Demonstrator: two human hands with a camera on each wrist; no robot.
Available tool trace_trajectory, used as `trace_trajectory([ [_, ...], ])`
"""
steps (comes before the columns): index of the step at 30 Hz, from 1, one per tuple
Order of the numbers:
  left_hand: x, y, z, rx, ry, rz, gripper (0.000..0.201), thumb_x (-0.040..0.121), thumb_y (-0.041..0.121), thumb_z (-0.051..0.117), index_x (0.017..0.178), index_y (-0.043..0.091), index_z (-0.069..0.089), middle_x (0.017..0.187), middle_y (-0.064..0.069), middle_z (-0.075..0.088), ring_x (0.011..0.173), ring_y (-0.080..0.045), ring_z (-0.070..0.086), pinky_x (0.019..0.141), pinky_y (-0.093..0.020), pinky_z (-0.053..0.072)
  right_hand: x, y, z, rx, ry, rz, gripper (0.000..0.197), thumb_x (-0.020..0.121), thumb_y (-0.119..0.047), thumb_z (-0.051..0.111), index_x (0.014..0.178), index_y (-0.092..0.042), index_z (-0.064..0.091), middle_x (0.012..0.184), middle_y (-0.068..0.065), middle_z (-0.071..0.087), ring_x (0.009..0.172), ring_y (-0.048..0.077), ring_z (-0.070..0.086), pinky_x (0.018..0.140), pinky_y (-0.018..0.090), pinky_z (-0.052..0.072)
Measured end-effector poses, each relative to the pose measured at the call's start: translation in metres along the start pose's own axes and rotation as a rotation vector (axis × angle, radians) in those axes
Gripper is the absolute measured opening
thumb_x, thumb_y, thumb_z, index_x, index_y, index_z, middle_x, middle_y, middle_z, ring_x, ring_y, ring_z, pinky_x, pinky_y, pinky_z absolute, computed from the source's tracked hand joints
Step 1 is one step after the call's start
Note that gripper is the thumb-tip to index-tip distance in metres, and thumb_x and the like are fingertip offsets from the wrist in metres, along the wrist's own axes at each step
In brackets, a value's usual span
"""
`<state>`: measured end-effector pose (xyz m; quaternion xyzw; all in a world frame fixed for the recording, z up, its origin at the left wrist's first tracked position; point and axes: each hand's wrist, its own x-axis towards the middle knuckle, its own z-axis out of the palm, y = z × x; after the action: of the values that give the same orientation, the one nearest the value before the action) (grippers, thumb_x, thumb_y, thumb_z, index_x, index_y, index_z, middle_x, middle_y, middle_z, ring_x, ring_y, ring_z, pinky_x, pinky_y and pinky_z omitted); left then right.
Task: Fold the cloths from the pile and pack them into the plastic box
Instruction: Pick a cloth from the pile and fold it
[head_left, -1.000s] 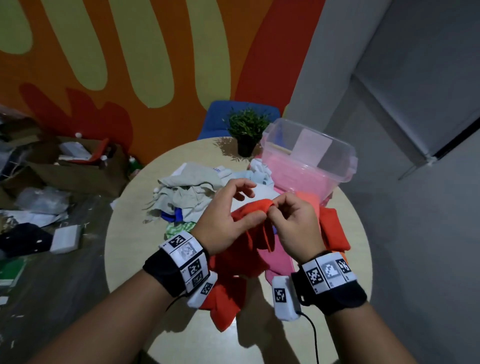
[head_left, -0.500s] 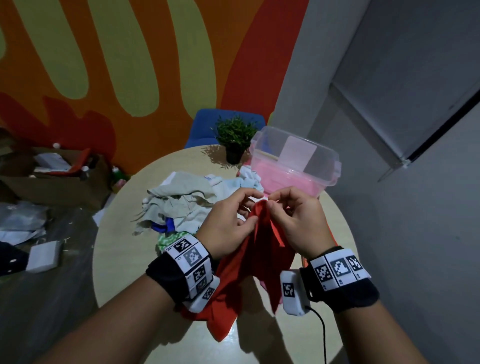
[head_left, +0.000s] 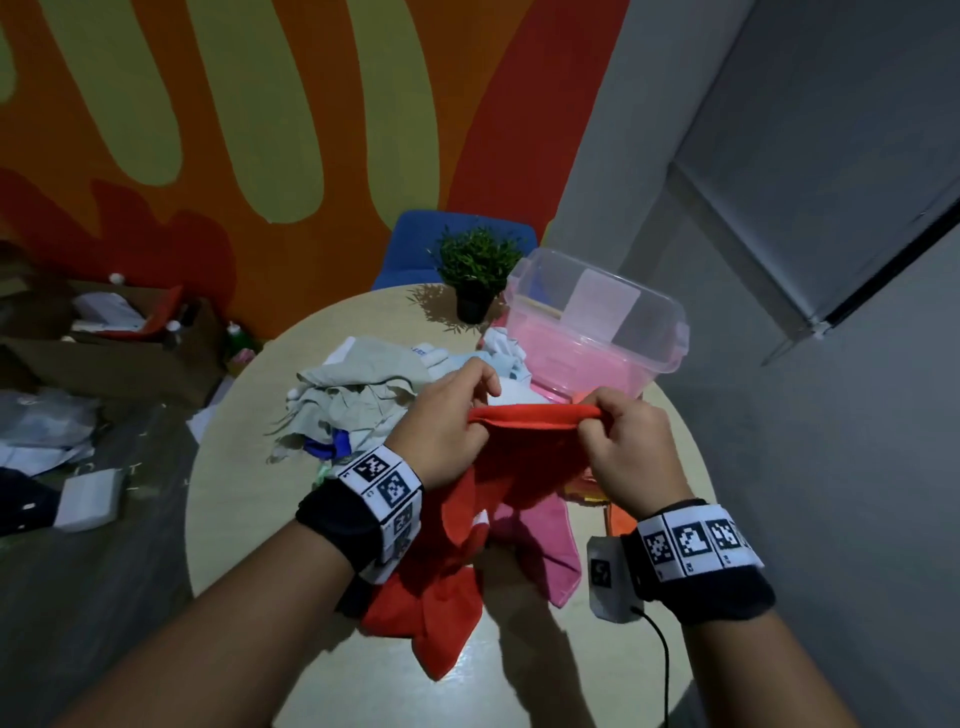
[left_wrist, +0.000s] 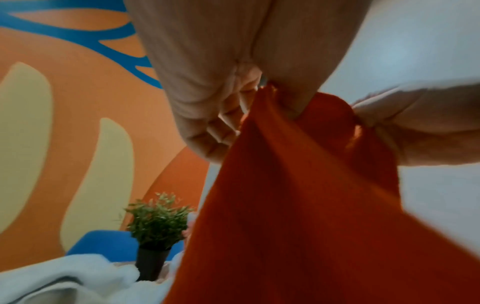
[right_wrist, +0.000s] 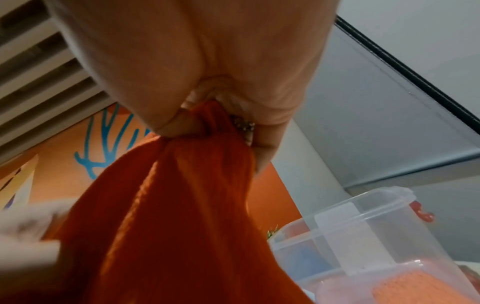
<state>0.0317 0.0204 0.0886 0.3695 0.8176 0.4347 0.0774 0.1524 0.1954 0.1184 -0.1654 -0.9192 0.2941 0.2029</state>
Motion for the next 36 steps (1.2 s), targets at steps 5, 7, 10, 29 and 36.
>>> trace_trajectory([
  [5, 0.004, -0.027, -0.017, 0.059, 0.111, -0.094, 0.025, 0.082, 0.003, 0.064, 0.093, 0.024, 0.07, 0.088, 0.008, 0.072, 0.083, -0.01, 0.064, 0.078, -0.024, 0.048, 0.005, 0.012, -0.019, 0.17, 0.104, 0.054, 0.028, 0.081, -0.005, 0.056, 0.09, -0.03, 0.062, 0.079, -0.006, 0.067, 0.074, 0.017, 0.061, 0.071, 0.03, 0.048],
  [7, 0.003, -0.034, -0.023, 0.024, 0.13, -0.113, 0.017, 0.087, 0.01, 0.067, 0.092, 0.025, 0.074, 0.083, 0.009, 0.073, 0.074, -0.007, 0.066, 0.07, -0.029, 0.055, 0.004, 0.018, -0.026, 0.2, 0.074, 0.057, 0.037, 0.079, -0.002, 0.064, 0.095, -0.034, 0.06, 0.084, -0.008, 0.068, 0.073, 0.013, 0.062, 0.07, 0.024, 0.049],
  [10, 0.0, -0.04, -0.031, -0.004, 0.149, -0.134, 0.012, 0.092, 0.017, 0.069, 0.089, 0.026, 0.076, 0.075, 0.013, 0.07, 0.057, 0.001, 0.062, 0.055, -0.028, 0.053, 0.003, 0.025, -0.032, 0.14, 0.084, 0.034, 0.042, 0.074, 0.003, 0.066, 0.095, -0.033, 0.062, 0.088, -0.014, 0.067, 0.079, 0.002, 0.063, 0.073, 0.01, 0.045],
  [29, 0.013, -0.017, -0.029, -0.171, 0.433, -0.245, 0.009, 0.091, 0.021, 0.069, 0.084, 0.025, 0.074, 0.081, 0.009, 0.072, 0.074, -0.009, 0.067, 0.067, -0.027, 0.053, -0.016, 0.047, -0.043, 0.337, 0.116, 0.069, 0.021, 0.082, -0.011, 0.078, 0.095, -0.024, 0.069, 0.085, -0.013, 0.069, 0.075, -0.002, 0.062, 0.07, 0.017, 0.05],
  [36, 0.008, -0.008, -0.046, -0.286, 0.232, -0.293, 0.017, 0.093, 0.008, 0.066, 0.087, 0.02, 0.076, 0.065, 0.001, 0.073, 0.06, -0.014, 0.068, 0.06, -0.03, 0.058, -0.016, 0.054, -0.055, 0.341, 0.219, 0.012, 0.025, 0.1, -0.021, 0.056, 0.083, -0.035, 0.068, 0.076, -0.019, 0.069, 0.072, 0.001, 0.062, 0.071, 0.023, 0.049],
])
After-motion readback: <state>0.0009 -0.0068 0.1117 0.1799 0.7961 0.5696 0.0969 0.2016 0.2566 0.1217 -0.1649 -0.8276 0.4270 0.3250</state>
